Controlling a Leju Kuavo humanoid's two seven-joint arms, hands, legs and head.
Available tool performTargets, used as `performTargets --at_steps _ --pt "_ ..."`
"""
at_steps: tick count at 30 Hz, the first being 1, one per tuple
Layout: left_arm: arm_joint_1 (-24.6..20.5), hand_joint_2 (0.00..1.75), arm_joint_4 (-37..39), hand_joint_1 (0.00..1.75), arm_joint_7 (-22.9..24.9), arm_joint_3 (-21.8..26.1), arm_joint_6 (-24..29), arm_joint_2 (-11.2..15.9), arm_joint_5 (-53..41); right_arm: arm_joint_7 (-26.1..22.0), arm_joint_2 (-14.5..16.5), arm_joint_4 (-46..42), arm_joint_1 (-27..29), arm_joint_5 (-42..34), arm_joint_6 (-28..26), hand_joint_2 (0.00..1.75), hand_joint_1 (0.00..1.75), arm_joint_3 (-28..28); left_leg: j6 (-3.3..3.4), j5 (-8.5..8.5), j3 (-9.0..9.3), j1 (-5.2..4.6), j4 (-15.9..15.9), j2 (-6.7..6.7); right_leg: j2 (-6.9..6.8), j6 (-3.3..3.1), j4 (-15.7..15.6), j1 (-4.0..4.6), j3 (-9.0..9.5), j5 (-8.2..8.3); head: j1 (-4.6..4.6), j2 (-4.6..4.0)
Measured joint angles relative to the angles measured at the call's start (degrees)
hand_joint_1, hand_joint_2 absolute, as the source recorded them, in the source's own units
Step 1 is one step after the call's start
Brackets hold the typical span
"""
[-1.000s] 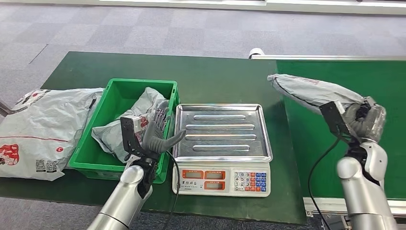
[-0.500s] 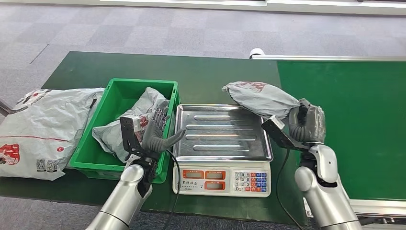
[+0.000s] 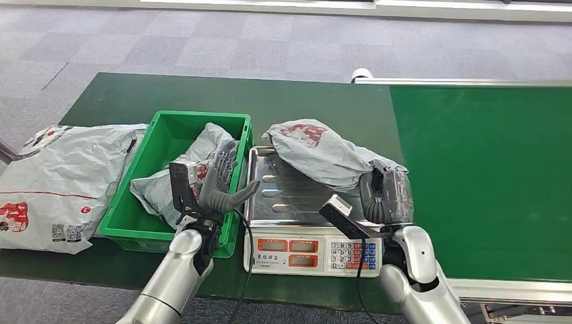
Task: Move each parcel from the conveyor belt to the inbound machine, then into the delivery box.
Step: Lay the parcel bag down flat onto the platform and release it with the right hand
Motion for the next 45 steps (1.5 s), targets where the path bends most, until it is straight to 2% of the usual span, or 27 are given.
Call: performTargets --at_steps 7,13,19,23,27,30,32,38,40,45 --pt "-0.41 1.75 0.31 0.0 0.02 0.26 -0.21 0.02 -0.1 -0.42 1.37 -3.67 3.81 4.37 3.84 1.75 1.75 3.0 -0.02 -0.01 0.0 0.01 -0.02 0.0 0.0 -0.05 0.0 0.09 0.0 -0.03 -0.01 0.0" --pt "-1.62 1.75 1.47 0.0 0.86 0.34 -0.33 -0.04 -0.4 0.5 1.68 -5.44 5.35 0.41 7.82 1.75 1.75 6.62 -0.02 -0.01 0.02 0.01 -0.01 -0.01 -0.02 -0.06 -0.01 0.1 -0.01 -0.05 -0.02 0.0" --pt "-1.97 1.75 1.67 0.0 1.86 0.74 -0.18 0.34 -0.46 3.19 1.38 -14.77 16.05 0.22 15.75 1.75 1.75 7.39 -0.06 -0.13 0.0 0.01 -0.02 -0.14 -0.1 -0.07 -0.01 0.07 0.02 -0.16 0.0 0.0" --pt "-1.95 1.75 1.52 0.0 2.2 1.05 0.18 0.43 -1.8 4.24 1.52 -18.36 19.68 -0.98 17.95 1.75 1.75 7.4 -0.03 -0.19 0.01 0.01 -0.02 -0.08 -0.04 -0.06 -0.02 0.08 0.0 -0.21 0.0 0.0" --pt "-1.83 1.75 1.28 0.0 2.07 1.13 1.64 0.42 -3.85 4.53 2.26 -20.23 21.48 -1.06 18.84 1.75 0.0 7.1 -0.03 -0.19 0.01 0.01 -0.02 -0.03 -0.04 -0.05 -0.02 0.08 0.0 -0.21 0.0 0.0" --pt "-1.47 1.75 0.82 0.0 1.16 1.14 3.65 0.39 -5.56 3.62 3.01 -21.1 22.29 -2.91 18.97 1.75 0.0 6.59 -0.03 -0.18 0.02 0.01 -0.01 -0.01 -0.02 -0.06 -0.01 0.08 0.0 -0.2 0.0 0.0" --pt "-0.94 1.75 -0.04 0.0 -0.12 1.14 5.86 0.36 -7.9 1.65 3.72 -21.33 22.52 -7.23 18.75 1.75 0.0 5.61 -0.03 -0.18 0.03 0.01 -0.01 0.01 0.0 -0.07 -0.01 0.08 0.0 -0.19 0.0 0.0" --pt "-0.25 1.75 -2.59 0.0 -3.5 -0.7 9.42 0.26 -20.93 -9.11 5.8 -21.37 22.1 -30.52 19.14 1.75 0.0 -2.42 -0.02 -0.18 0.03 0.01 -0.01 -0.02 -0.03 -0.06 -0.02 0.02 0.02 -0.19 0.0 0.0" --pt "-0.28 1.75 -2.71 0.0 -3.91 -1.76 9.73 0.25 -22.86 -10.61 6.33 -21.33 21.82 -33.23 19.56 1.75 0.0 -5.14 -0.01 -0.18 0.04 0.0 0.0 0.0 0.01 -0.05 -0.02 0.01 0.01 -0.18 0.0 0.0" --pt "-0.42 1.75 -2.69 0.0 -4.41 -2.77 10.14 0.22 -23.69 -11.41 7.37 -21.21 21.75 -34.21 20.0 1.75 0.0 -8.29 0.0 -0.19 0.04 -0.01 0.0 0.02 0.02 -0.04 -0.02 0.04 0.0 -0.18 0.0 -0.01"
